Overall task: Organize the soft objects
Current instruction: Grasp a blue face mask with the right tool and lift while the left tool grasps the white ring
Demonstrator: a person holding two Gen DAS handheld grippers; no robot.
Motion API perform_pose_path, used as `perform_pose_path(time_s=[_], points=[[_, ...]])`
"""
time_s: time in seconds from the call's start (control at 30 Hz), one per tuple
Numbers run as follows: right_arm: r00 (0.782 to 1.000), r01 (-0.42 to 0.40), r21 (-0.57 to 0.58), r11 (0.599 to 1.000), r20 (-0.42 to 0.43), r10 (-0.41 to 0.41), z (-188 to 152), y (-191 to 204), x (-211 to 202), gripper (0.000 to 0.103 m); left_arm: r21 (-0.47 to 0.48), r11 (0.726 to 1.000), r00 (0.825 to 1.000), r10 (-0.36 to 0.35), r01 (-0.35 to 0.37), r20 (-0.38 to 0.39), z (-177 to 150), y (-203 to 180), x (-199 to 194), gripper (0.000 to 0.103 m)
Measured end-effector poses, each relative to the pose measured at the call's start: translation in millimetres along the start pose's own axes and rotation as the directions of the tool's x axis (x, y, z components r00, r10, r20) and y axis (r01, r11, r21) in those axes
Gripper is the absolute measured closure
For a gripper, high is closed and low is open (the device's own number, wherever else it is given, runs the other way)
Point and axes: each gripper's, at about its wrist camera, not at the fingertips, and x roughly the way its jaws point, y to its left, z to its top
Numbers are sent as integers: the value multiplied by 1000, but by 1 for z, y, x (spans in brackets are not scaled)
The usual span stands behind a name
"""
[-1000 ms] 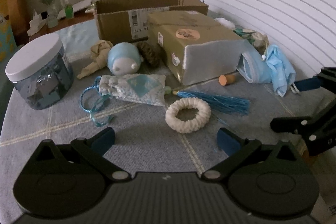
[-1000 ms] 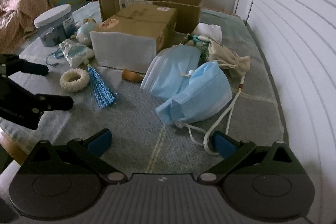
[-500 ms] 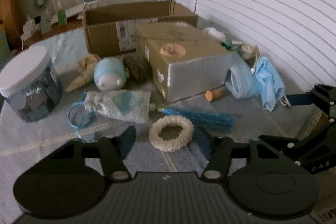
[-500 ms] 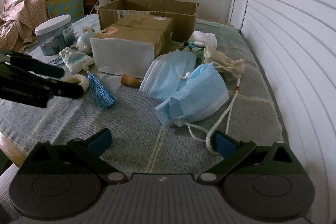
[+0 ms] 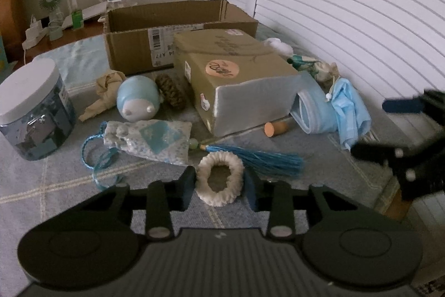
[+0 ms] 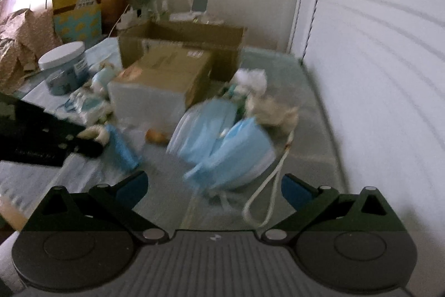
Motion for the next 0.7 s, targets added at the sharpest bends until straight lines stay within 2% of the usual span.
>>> perform_pose_path(time_s=[0.1,0.23,0.3,0.47,0.57,0.63,0.7], points=[[1000,13,3,1000,-14,-13,6,-7,9,4,-3,1000,1000,-5,5,-4,1,1,0,67],[1000,-21,42,999,-19,22,11,-13,19,16,-6,1000,1000,-11,10,-5,1,1,1,67],[999,-34,59,998,-31,36,14,-15,25,17,1,1000,1000,-11,11,-5,1,1,1,67],[997,-21,87,996,-74,28,16,-17,39,34,7,1000,1000,-21,21,-13,2,2,1,67],[997,-11,80,997,-81,17,14,-16,37,49,19,999,999,-27,28,-19,2,3,0,68],[996,-5,75,997,-84,11,14,-16,34,64,31,999,999,-34,34,-21,3,4,-2,69],[996,7,66,998,-89,-1,13,-15,30,74,43,998,999,-36,37,-21,4,3,-4,70]])
